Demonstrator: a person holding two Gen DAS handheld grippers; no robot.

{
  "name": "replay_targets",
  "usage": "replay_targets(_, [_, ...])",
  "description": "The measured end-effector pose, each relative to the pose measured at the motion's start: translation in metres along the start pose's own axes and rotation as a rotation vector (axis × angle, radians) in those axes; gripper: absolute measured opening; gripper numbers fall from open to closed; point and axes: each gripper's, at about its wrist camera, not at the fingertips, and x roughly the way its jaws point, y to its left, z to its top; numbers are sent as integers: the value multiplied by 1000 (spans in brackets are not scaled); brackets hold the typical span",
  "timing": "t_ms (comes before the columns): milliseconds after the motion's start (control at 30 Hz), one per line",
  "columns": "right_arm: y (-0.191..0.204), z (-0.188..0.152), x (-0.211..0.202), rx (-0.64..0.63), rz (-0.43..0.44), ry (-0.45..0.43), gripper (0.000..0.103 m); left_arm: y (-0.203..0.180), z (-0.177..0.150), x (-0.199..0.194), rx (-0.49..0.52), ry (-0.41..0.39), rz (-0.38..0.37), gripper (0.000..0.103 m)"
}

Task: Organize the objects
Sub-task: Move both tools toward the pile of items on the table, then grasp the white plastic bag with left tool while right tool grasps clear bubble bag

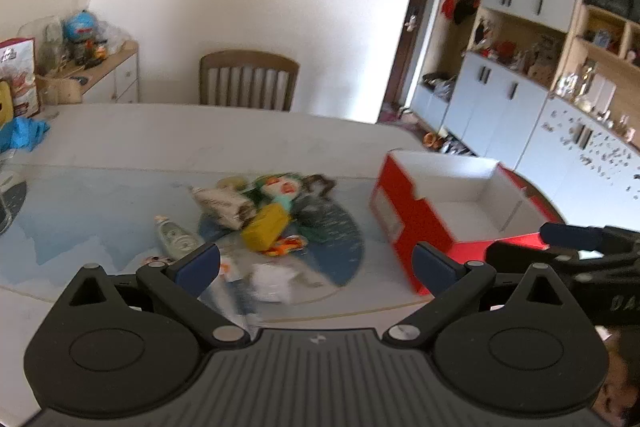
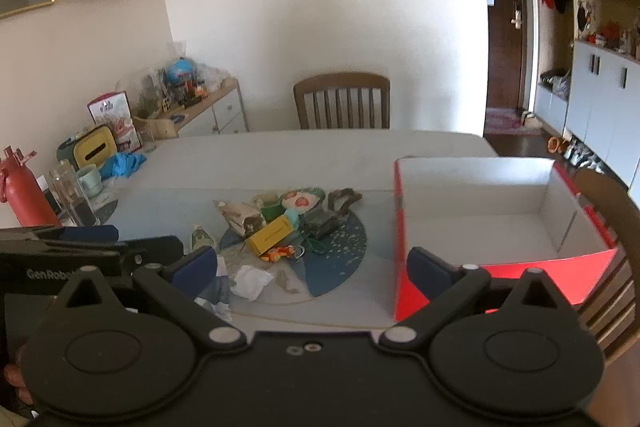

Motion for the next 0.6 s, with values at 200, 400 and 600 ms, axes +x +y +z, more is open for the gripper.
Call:
replay_targets(200, [10, 2, 39, -5, 7, 67, 99, 33, -8, 33, 5, 81, 39, 102])
replay_targets(400, [18, 2, 84, -5, 30, 152, 95, 51, -25, 67, 56, 159, 54, 102])
replay_targets(600, [26, 1, 125, -6, 55, 233, 91, 69, -31, 97, 28, 243, 47, 102])
